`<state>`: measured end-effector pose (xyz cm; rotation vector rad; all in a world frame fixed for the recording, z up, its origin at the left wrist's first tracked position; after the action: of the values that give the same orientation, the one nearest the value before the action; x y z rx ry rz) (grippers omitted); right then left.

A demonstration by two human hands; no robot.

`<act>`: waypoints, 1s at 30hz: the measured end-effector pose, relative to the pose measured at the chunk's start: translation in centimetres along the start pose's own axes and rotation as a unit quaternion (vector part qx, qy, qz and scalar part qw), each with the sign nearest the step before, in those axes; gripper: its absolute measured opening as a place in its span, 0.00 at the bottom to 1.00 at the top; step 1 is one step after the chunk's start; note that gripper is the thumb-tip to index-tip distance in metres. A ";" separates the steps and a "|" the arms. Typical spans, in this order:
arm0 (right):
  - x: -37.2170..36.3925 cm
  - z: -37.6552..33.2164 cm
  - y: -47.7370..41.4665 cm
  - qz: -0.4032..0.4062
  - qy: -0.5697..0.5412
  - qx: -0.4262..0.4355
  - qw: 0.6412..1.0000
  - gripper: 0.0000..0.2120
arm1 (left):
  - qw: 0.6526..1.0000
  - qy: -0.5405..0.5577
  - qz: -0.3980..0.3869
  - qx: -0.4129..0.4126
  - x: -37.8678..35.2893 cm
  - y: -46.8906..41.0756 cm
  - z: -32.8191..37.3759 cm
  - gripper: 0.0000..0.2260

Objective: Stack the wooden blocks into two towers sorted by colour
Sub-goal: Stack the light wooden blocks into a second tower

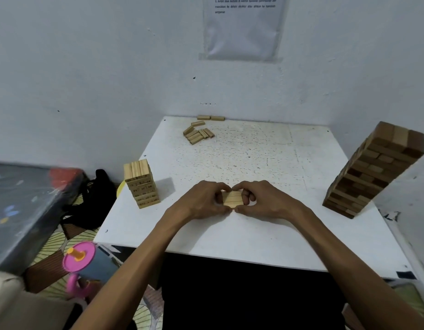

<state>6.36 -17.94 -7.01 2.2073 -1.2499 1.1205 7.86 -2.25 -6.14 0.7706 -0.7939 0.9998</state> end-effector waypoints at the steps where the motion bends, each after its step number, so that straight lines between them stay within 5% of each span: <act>1: 0.0 0.0 0.0 0.000 -0.001 0.002 1.000 0.23 | 1.000 -0.001 -0.005 -0.001 0.0 -0.1 0.0 0.23; 11: 0.2 0.1 -0.4 -0.029 -0.003 -0.009 1.000 0.25 | 0.999 -0.022 -0.023 0.000 -0.3 -0.4 0.1 0.22; 16: 0.5 0.1 -0.3 -0.003 0.023 0.002 1.000 0.24 | 0.999 -0.002 0.040 -0.031 0.2 0.2 -0.3 0.25; 21: 0.7 0.0 -0.1 0.024 0.031 0.034 0.999 0.25 | 0.992 0.021 0.089 -0.087 0.4 1.1 -0.2 0.15; 30: 0.1 -0.9 1.2 0.055 0.032 0.100 0.993 0.19 | 0.984 0.061 0.120 -0.115 0.1 1.5 0.0 0.12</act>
<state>4.92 -18.09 -6.44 2.2469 -1.2975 1.4036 6.47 -1.72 -5.78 0.4165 -0.8918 1.1356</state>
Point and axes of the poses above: each hand's wrist, its own y-axis away from the middle knuckle, its own x-axis out of the back of the hand, z = x × y, the point moved 8 cm from there along -y, towards the middle knuckle, and after that the axes turned 14 degrees about x, right-handed, at the moved point
